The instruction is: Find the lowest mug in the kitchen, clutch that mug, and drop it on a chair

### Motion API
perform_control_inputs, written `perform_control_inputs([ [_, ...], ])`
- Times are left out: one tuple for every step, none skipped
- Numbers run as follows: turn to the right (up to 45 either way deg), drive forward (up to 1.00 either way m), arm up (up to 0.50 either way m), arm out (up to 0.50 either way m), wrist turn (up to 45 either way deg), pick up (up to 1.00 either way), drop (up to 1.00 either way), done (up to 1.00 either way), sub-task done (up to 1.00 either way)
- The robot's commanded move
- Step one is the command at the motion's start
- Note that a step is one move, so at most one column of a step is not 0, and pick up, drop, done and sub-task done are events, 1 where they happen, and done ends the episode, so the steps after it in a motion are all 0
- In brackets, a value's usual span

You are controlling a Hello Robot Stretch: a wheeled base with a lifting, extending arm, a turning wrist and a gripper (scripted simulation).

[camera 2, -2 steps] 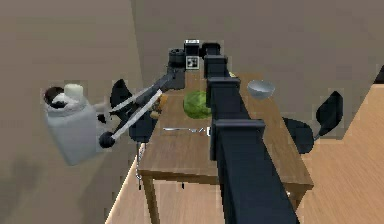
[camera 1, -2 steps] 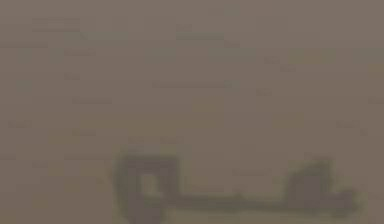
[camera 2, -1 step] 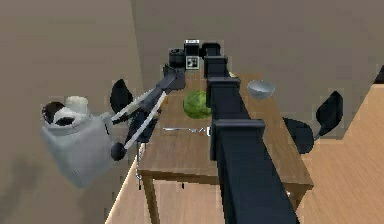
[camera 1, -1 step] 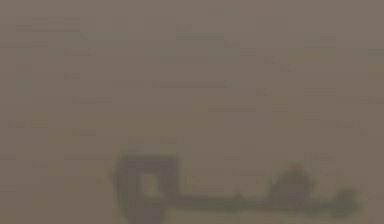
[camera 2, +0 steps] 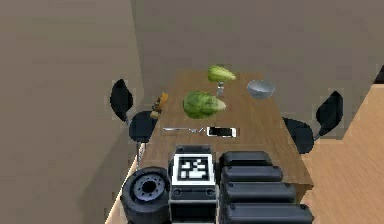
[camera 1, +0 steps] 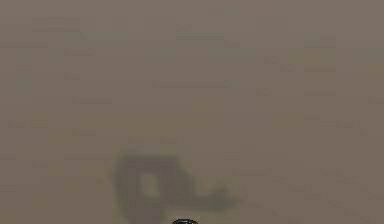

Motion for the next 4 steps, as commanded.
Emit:
perform_control_inputs([
  [-45.0, 0.00, 0.00, 0.00, 0.0, 0.00, 0.00, 0.00, 0.00],
  [-45.0, 0.00, 0.00, 0.00, 0.0, 0.00, 0.00, 0.00, 0.00],
  [-45.0, 0.00, 0.00, 0.00, 0.0, 0.00, 0.00, 0.00, 0.00],
  [-27.0, 0.00, 0.00, 0.00, 0.0, 0.00, 0.00, 0.00, 0.00],
])
